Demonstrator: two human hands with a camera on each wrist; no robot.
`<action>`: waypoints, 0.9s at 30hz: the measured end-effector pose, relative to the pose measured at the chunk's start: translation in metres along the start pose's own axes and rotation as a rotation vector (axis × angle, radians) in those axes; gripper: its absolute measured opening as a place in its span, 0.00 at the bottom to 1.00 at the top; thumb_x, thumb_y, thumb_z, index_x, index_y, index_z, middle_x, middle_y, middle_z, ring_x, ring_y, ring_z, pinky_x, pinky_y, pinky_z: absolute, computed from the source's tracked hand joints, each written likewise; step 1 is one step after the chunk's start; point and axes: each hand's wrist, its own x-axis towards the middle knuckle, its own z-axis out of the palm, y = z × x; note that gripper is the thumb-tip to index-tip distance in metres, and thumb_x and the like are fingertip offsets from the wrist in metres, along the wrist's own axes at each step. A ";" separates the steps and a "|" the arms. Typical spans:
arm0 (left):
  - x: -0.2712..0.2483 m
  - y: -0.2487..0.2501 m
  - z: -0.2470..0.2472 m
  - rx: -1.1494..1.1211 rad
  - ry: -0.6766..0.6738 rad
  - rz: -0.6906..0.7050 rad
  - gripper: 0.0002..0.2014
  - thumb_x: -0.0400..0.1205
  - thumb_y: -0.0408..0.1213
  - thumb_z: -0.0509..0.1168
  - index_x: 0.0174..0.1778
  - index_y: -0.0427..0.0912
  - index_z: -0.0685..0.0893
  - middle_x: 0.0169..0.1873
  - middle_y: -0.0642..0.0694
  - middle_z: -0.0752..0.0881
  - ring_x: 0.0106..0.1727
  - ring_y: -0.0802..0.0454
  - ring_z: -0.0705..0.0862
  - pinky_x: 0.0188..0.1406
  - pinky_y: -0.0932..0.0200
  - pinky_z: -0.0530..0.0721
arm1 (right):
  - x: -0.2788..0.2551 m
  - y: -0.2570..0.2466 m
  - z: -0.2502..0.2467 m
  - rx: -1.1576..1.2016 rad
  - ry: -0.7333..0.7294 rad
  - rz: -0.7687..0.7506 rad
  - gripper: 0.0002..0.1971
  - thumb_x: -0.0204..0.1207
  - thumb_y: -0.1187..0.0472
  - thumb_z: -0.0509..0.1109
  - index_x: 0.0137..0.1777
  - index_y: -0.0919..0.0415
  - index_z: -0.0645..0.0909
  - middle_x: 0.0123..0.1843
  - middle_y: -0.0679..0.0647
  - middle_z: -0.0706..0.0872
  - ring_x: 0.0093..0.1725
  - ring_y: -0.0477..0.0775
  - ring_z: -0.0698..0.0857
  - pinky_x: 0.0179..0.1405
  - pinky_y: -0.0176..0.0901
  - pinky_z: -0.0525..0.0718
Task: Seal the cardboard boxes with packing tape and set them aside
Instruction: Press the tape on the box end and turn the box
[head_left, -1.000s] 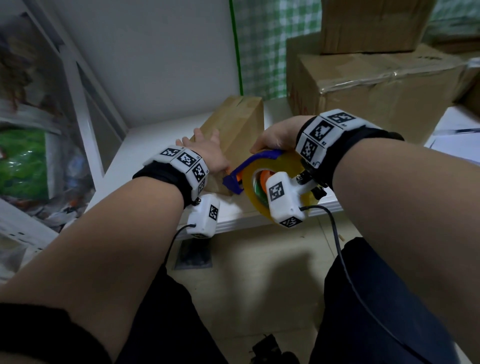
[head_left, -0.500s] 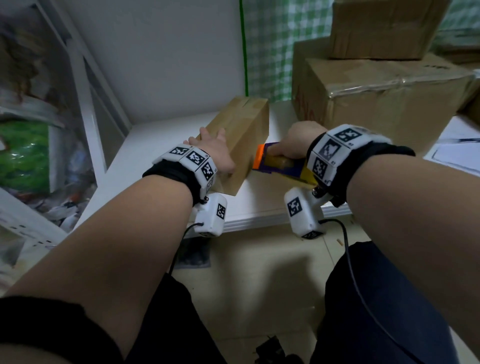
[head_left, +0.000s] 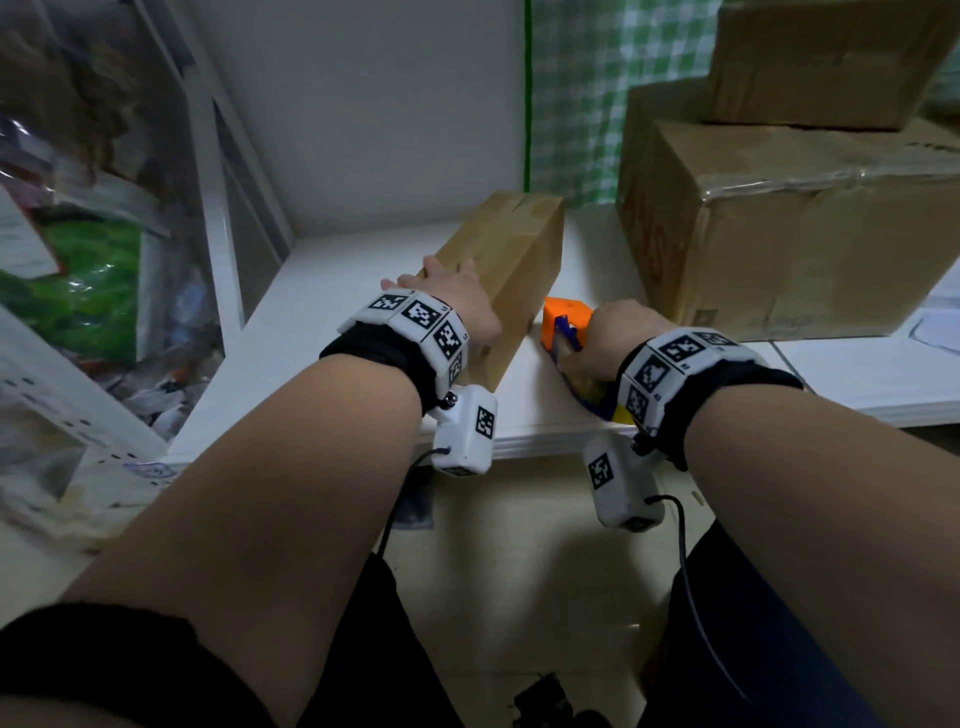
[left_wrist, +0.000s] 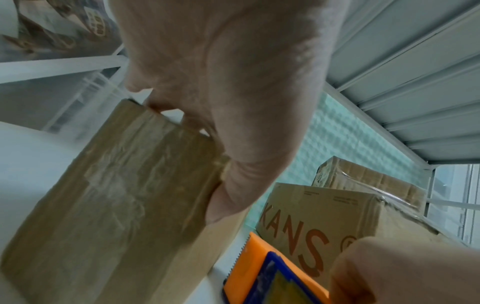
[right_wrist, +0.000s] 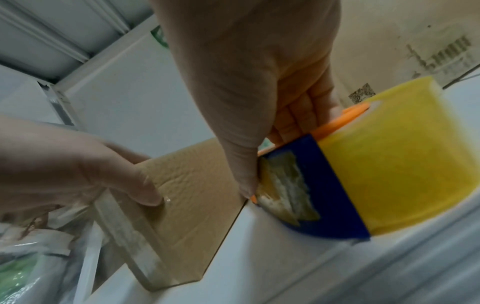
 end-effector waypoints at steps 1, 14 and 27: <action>-0.001 -0.001 0.000 -0.006 0.009 -0.006 0.45 0.69 0.47 0.71 0.80 0.53 0.55 0.76 0.37 0.60 0.73 0.28 0.65 0.73 0.29 0.58 | -0.001 0.000 0.001 -0.002 -0.007 -0.005 0.23 0.74 0.39 0.68 0.37 0.62 0.77 0.37 0.57 0.81 0.37 0.57 0.82 0.29 0.43 0.76; -0.017 -0.045 -0.020 -0.529 -0.102 0.151 0.23 0.87 0.50 0.47 0.68 0.38 0.75 0.73 0.34 0.72 0.66 0.41 0.74 0.62 0.53 0.71 | -0.006 -0.025 -0.011 0.354 0.255 -0.357 0.20 0.77 0.59 0.65 0.70 0.50 0.76 0.61 0.55 0.85 0.57 0.56 0.83 0.52 0.43 0.81; -0.020 -0.084 0.017 -1.016 -0.049 0.263 0.31 0.77 0.18 0.62 0.72 0.53 0.77 0.80 0.47 0.63 0.61 0.47 0.80 0.52 0.54 0.79 | -0.015 -0.053 -0.006 0.275 0.162 -0.446 0.46 0.65 0.54 0.79 0.81 0.48 0.60 0.69 0.60 0.75 0.67 0.60 0.76 0.63 0.45 0.75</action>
